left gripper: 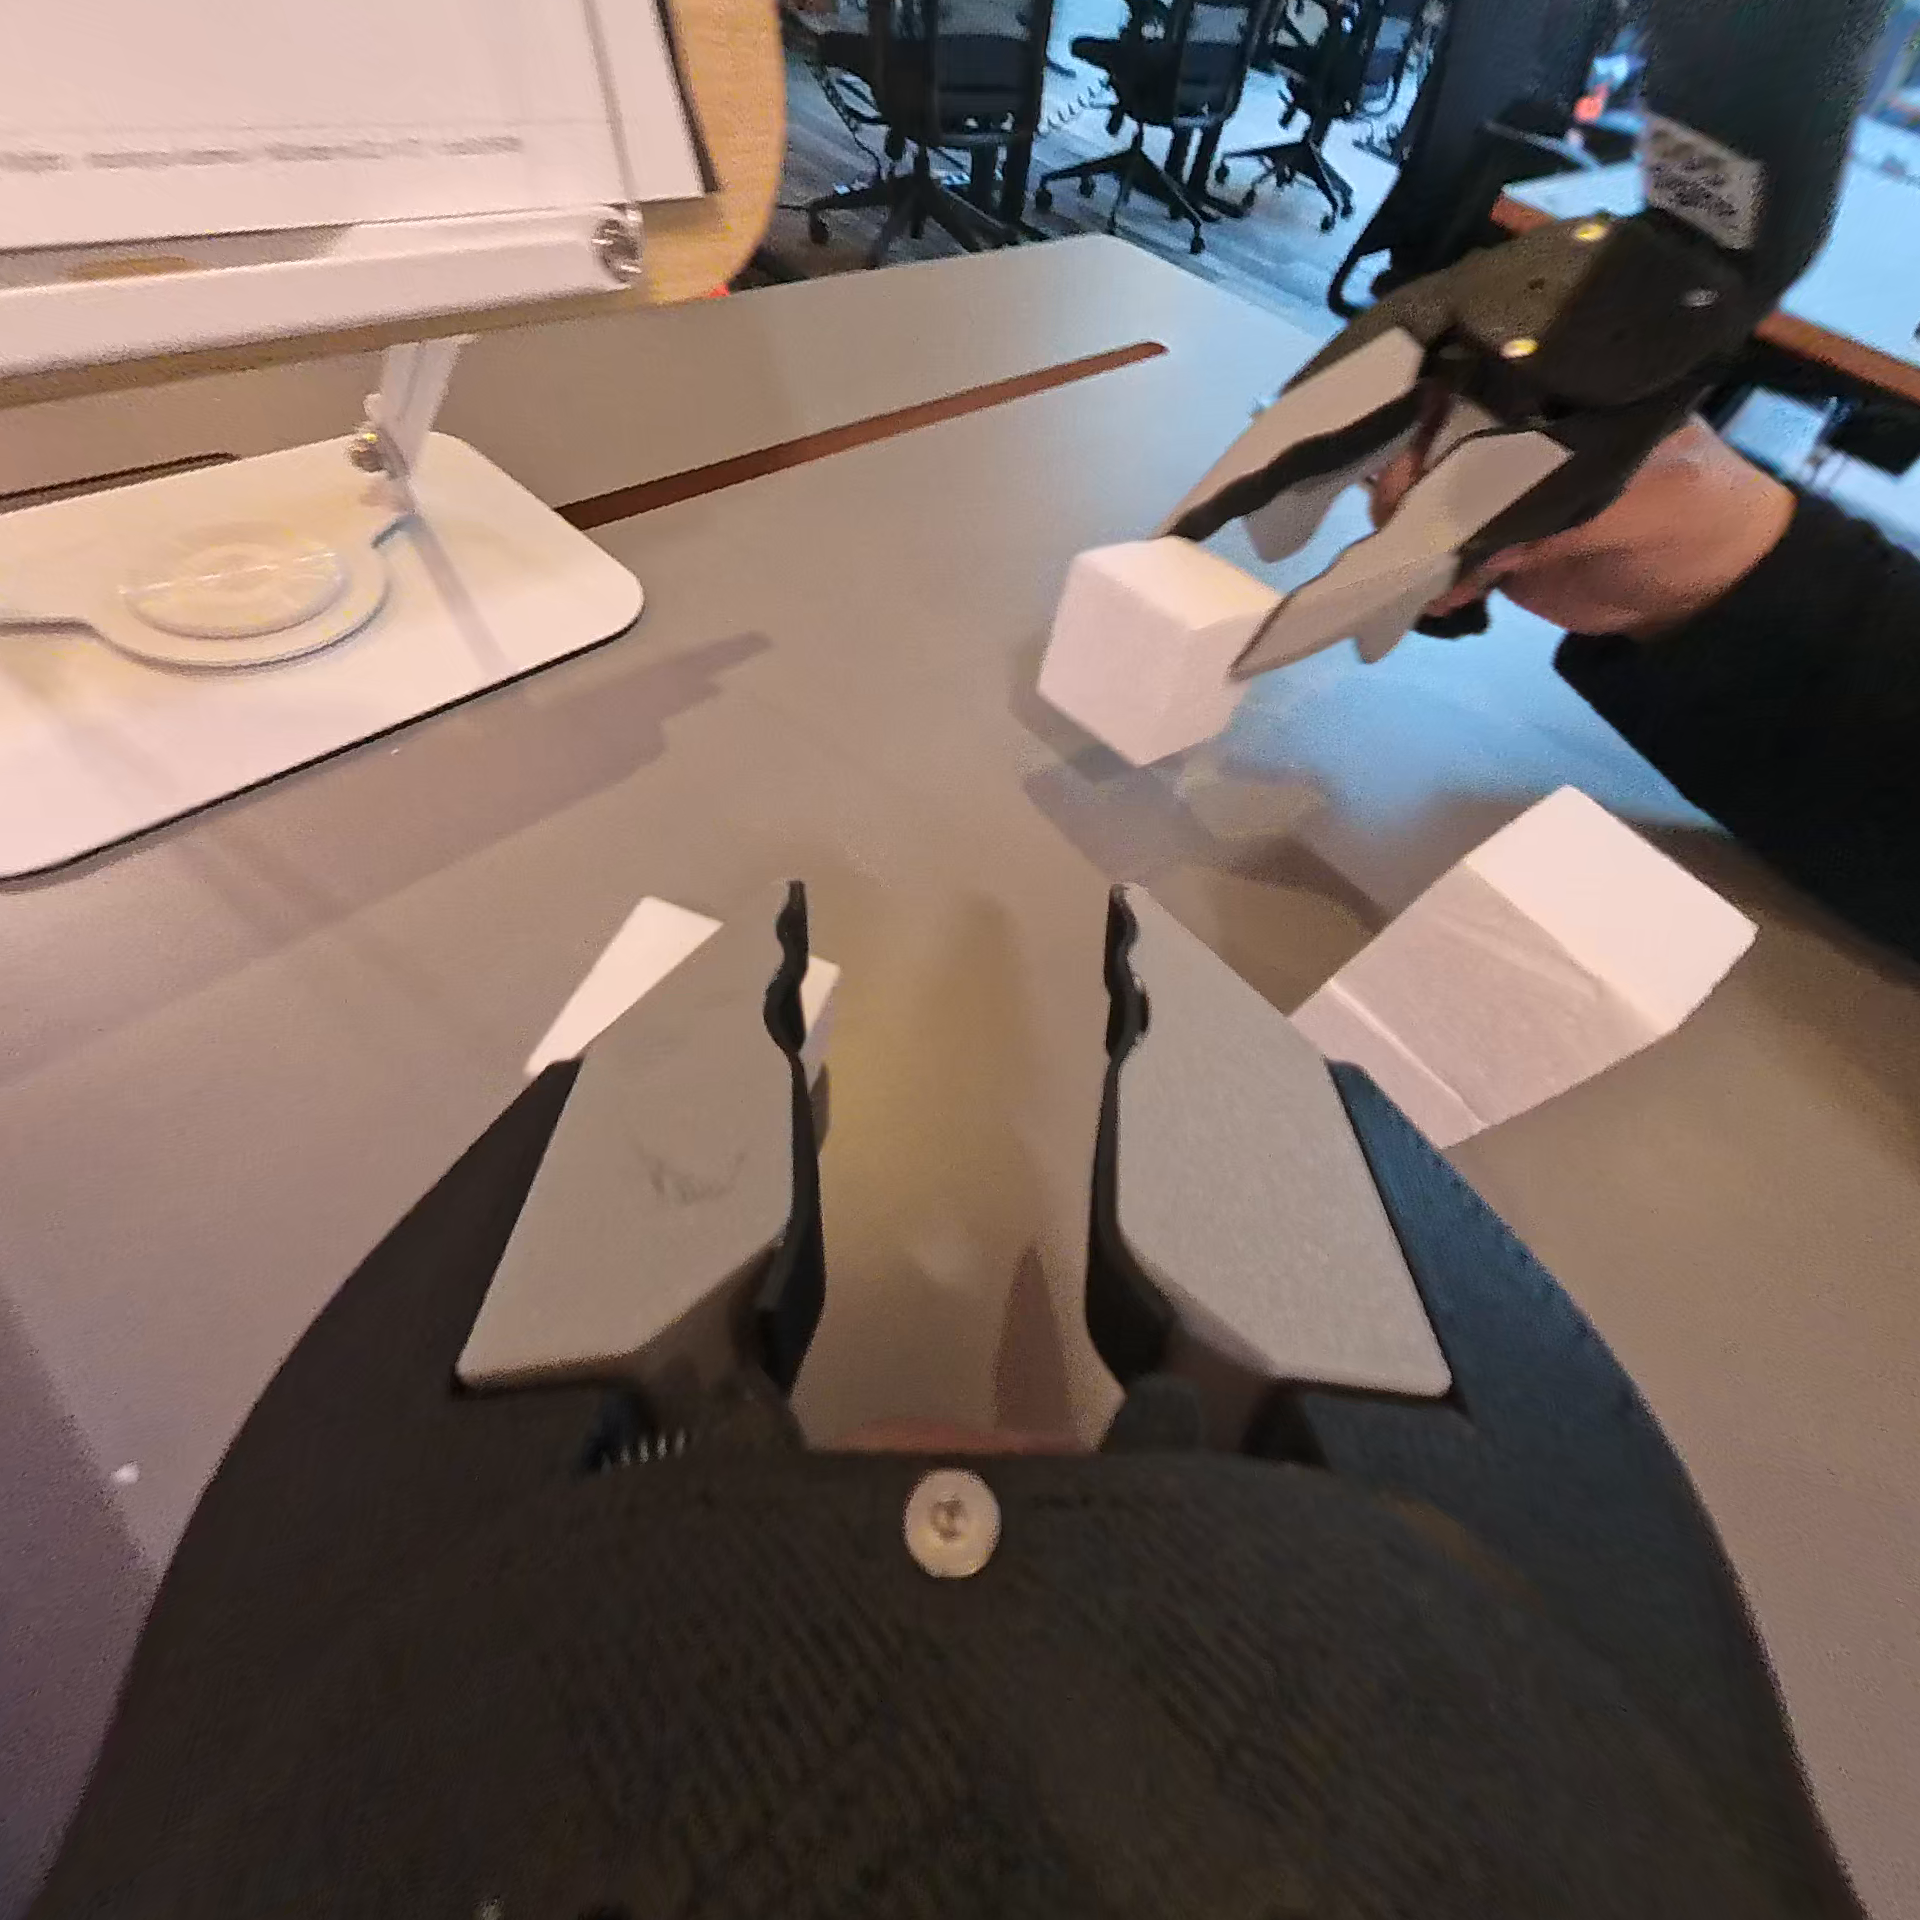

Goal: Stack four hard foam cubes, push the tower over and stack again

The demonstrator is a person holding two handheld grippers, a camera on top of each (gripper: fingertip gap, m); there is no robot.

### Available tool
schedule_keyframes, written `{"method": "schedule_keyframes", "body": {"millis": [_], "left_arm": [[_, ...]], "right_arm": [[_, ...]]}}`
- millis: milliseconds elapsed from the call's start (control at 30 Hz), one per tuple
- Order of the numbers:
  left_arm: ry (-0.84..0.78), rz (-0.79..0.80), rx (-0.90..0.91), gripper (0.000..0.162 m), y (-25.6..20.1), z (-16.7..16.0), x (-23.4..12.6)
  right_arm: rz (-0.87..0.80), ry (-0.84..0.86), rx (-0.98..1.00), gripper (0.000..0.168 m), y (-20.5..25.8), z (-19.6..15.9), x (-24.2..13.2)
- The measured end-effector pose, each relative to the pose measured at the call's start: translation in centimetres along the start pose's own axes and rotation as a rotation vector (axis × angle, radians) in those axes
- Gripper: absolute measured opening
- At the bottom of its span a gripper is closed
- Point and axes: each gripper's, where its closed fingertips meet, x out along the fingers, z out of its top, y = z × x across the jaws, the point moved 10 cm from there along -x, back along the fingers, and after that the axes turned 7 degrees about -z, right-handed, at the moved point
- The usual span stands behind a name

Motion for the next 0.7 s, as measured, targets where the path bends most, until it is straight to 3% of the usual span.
{"method": "schedule_keyframes", "body": {"millis": [133, 367, 700], "left_arm": [[-0.046, 0.096, -0.082, 0.057, 1.7, -0.1, -1.5], [-0.071, 0.117, -0.166, 0.065, 3.1, -0.5, -2.2], [-0.017, 0.164, -0.171, 0.066, 4.0, -1.5, -1.4]], "right_arm": [[0.082, -0.13, 0.065, 0.051, 1.0, 3.7, -3.2], [0.142, -0.152, -0.033, 0.051, 6.1, 9.2, -7.3], [0.22, 0.015, -0.154, 0.052, 11.0, 9.0, -6.4]]}}
